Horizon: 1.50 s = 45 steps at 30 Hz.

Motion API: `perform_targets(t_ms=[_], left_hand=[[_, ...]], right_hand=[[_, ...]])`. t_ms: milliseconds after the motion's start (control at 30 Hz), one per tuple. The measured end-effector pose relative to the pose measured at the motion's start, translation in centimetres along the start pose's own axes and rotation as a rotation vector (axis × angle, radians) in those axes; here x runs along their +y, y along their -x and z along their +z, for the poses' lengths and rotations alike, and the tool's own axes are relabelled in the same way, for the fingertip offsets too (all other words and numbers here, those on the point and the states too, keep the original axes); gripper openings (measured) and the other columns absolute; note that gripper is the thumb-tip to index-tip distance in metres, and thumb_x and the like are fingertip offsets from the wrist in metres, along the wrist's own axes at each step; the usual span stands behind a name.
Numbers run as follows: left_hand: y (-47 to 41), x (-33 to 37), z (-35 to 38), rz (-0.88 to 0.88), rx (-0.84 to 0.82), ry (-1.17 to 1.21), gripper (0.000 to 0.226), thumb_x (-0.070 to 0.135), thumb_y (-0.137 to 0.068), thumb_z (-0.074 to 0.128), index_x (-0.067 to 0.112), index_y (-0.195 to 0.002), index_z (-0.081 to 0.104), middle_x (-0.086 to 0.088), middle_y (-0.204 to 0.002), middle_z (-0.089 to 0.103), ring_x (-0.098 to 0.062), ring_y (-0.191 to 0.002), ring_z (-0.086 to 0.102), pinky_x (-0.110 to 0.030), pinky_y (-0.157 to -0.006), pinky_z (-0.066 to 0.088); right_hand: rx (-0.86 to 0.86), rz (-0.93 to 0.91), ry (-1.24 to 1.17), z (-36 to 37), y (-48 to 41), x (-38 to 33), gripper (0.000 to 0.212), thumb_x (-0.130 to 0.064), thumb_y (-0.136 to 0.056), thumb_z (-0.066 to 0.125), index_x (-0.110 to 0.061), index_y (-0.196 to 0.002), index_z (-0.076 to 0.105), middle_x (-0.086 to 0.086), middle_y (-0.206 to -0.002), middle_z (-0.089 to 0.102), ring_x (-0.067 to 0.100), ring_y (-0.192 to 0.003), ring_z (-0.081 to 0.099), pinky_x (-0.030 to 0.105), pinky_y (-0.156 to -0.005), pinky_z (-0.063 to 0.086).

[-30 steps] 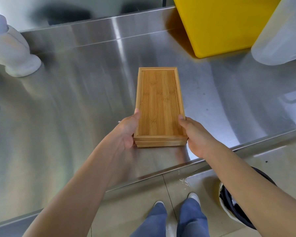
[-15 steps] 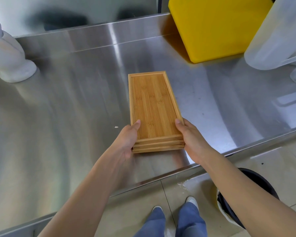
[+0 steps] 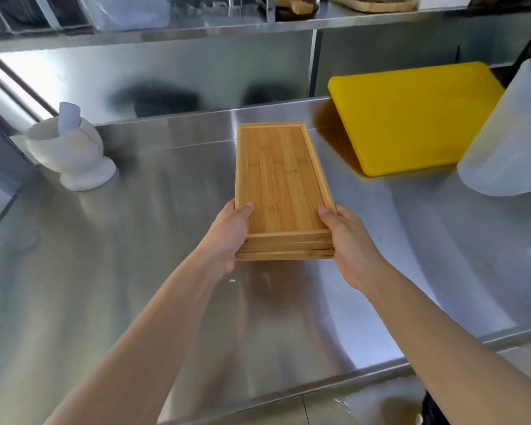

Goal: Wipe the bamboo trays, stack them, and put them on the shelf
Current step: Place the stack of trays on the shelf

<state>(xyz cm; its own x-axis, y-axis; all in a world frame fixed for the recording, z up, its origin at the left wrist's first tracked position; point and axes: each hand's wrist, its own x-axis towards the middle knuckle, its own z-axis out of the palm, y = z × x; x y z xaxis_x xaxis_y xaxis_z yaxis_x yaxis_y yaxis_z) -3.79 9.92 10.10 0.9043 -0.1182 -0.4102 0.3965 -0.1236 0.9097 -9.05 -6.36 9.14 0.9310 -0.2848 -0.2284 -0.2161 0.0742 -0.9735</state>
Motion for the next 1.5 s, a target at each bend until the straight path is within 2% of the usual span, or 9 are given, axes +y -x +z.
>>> perform_targets(t_ms=[400, 567, 733, 867, 933, 1133, 1333, 1400, 1500], left_hand=[[-8.0, 16.1, -2.4, 0.145, 0.118, 0.081, 0.021, 0.036, -0.093, 0.045, 0.023, -0.109, 0.051, 0.004, -0.096, 0.060, -0.016, -0.088, 0.056, -0.032, -0.071, 0.043], [-13.9, 23.0, -3.7, 0.141, 0.142, 0.140, 0.028, 0.033, -0.091, 0.050, 0.016, -0.113, 0.053, -0.005, -0.102, 0.063, -0.025, -0.093, 0.060, -0.046, -0.087, 0.050], [-21.6, 29.2, -4.7, 0.115, 0.186, 0.177, 0.029, 0.032, -0.088, 0.055, 0.018, -0.113, 0.049, -0.008, -0.100, 0.059, -0.027, -0.091, 0.058, -0.044, -0.076, 0.051], [-29.1, 32.2, -5.5, 0.100, 0.183, 0.134, 0.031, 0.030, -0.088, 0.055, 0.019, -0.116, 0.046, -0.010, -0.110, 0.057, -0.029, -0.099, 0.056, -0.048, -0.092, 0.047], [-32.7, 33.0, -6.1, 0.103, 0.174, 0.136, 0.028, 0.028, -0.089, 0.055, 0.017, -0.114, 0.049, -0.011, -0.106, 0.059, -0.029, -0.096, 0.058, -0.046, -0.086, 0.051], [-40.2, 33.1, -8.0, 0.112, 0.177, 0.150, 0.014, 0.025, -0.088, 0.056, 0.014, -0.096, 0.059, -0.007, -0.087, 0.067, -0.024, -0.074, 0.066, -0.034, -0.054, 0.056], [-42.2, 34.0, -9.4, 0.162, 0.158, 0.195, 0.024, 0.031, -0.086, 0.057, 0.015, -0.104, 0.060, -0.008, -0.092, 0.067, -0.025, -0.081, 0.066, -0.037, -0.062, 0.055], [-41.8, 33.7, -10.1, 0.246, 0.028, 0.283, 0.034, 0.040, -0.081, 0.063, 0.016, -0.103, 0.062, -0.006, -0.094, 0.068, -0.024, -0.084, 0.067, -0.037, -0.067, 0.056], [-40.9, 31.7, -11.4, 0.470, -0.169, 0.233, 0.045, 0.040, -0.070, 0.070, 0.015, -0.107, 0.064, -0.001, -0.101, 0.070, -0.018, -0.094, 0.067, -0.032, -0.082, 0.052]], right_hand=[[-0.064, -0.155, 0.008, 4.0, -12.7, -14.3, 0.034, -0.035, -0.092, 0.042, -0.022, -0.124, 0.046, 0.002, -0.109, 0.058, 0.021, -0.099, 0.055, 0.044, -0.092, 0.045], [-0.090, -0.194, 0.000, 6.2, -19.7, -20.5, 0.016, -0.027, -0.092, 0.043, -0.019, -0.101, 0.054, 0.002, -0.094, 0.060, 0.022, -0.089, 0.057, 0.042, -0.084, 0.045], [-0.082, -0.136, 0.023, 8.7, -28.4, -25.3, 0.007, -0.031, -0.092, 0.044, -0.025, -0.089, 0.044, 0.000, -0.088, 0.052, 0.020, -0.081, 0.050, 0.042, -0.083, 0.040], [-0.064, -0.110, 0.021, 10.7, -36.2, -26.7, 0.021, -0.031, -0.091, 0.047, -0.018, -0.108, 0.046, 0.006, -0.101, 0.053, 0.026, -0.094, 0.052, 0.045, -0.093, 0.041], [-0.062, -0.099, 0.022, 11.7, -39.6, -26.7, 0.023, -0.031, -0.090, 0.048, -0.017, -0.109, 0.045, 0.006, -0.102, 0.053, 0.027, -0.096, 0.051, 0.044, -0.092, 0.042], [-0.044, -0.136, 0.020, 14.5, -46.3, -25.9, 0.018, -0.029, -0.089, 0.051, -0.022, -0.073, 0.046, 0.004, -0.087, 0.055, 0.023, -0.082, 0.054, 0.037, -0.078, 0.047], [-0.056, -0.128, -0.018, 16.2, -48.8, -26.6, 0.021, -0.026, -0.088, 0.054, -0.019, -0.071, 0.045, 0.006, -0.086, 0.054, 0.024, -0.082, 0.054, 0.039, -0.086, 0.047], [-0.127, -0.090, -0.052, 16.1, -49.1, -27.2, 0.016, -0.032, -0.086, 0.057, -0.017, -0.081, 0.052, 0.008, -0.096, 0.059, 0.027, -0.092, 0.059, 0.041, -0.089, 0.048], [-0.354, -0.105, -0.092, 14.8, -49.4, -27.1, 0.039, -0.042, -0.076, 0.064, -0.012, -0.099, 0.060, 0.008, -0.100, 0.070, 0.025, -0.092, 0.066, 0.037, -0.082, 0.053]])
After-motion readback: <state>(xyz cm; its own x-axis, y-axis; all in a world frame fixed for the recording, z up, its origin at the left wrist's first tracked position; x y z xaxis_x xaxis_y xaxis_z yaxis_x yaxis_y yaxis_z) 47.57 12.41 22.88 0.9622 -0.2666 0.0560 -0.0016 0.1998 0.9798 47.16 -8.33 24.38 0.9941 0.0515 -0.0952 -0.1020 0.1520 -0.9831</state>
